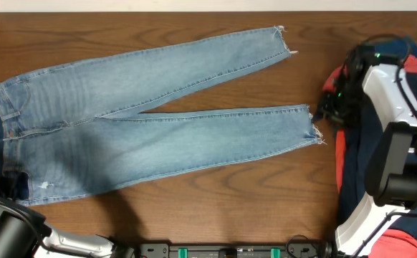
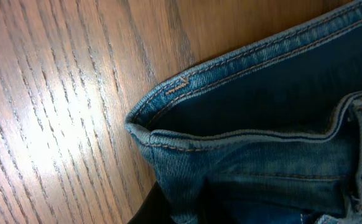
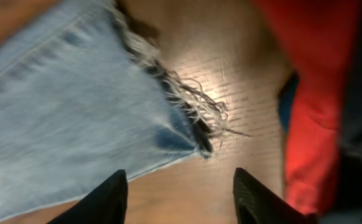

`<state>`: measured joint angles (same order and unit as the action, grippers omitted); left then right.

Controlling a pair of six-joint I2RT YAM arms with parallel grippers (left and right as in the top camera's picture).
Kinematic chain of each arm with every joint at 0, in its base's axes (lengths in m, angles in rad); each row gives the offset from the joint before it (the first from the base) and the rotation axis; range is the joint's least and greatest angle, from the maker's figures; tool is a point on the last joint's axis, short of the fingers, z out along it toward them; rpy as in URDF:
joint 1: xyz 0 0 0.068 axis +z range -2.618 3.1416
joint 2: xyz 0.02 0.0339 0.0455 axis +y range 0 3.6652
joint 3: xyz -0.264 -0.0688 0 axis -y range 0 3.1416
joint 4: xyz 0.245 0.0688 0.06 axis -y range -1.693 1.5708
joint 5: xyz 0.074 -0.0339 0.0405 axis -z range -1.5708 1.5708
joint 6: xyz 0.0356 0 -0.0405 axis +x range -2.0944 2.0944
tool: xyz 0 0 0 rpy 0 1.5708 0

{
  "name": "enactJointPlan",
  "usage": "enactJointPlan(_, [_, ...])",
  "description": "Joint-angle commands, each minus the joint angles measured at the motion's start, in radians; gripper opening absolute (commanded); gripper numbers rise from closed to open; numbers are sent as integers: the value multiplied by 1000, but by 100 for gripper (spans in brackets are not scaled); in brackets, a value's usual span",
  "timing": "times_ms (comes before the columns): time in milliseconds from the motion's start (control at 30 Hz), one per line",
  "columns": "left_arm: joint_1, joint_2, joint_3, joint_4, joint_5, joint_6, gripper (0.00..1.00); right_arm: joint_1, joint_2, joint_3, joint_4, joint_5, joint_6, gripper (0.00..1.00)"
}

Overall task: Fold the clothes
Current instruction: 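Grasp the lower leg hem with the right gripper and lift it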

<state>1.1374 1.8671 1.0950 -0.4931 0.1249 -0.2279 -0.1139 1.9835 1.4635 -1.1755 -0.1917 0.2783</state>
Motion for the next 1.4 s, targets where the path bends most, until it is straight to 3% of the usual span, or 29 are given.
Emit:
enactJointPlan(0, [5, -19, -14, -24, -1, 6, 6, 4, 2, -105, 85, -84, 13, 49])
enactJointPlan(167, [5, -25, -14, -48, 7, -3, 6, 4, 2, -213, 244, -218, 4, 45])
enactJointPlan(233, [5, -26, -14, -51, 34, -3, 6, 5, 2, -233, 261, -216, 13, 38])
enactJointPlan(400, [5, -44, -14, -60, 59, -5, 6, 1, 0, -233, 294, -217, 13, 1])
enactJointPlan(600, [5, -145, -3, -131, 2, -60, 6, -21, -73, -179, 243, -207, 5, 1])
enactJointPlan(1100, [5, -591, 0, -386, -220, -175, 6, -43, -500, 62, 24, 36, 6, 1])
enactJointPlan(1367, [5, -805, 39, -447, -281, -175, 6, -43, -552, 284, -130, 65, 33, 1])
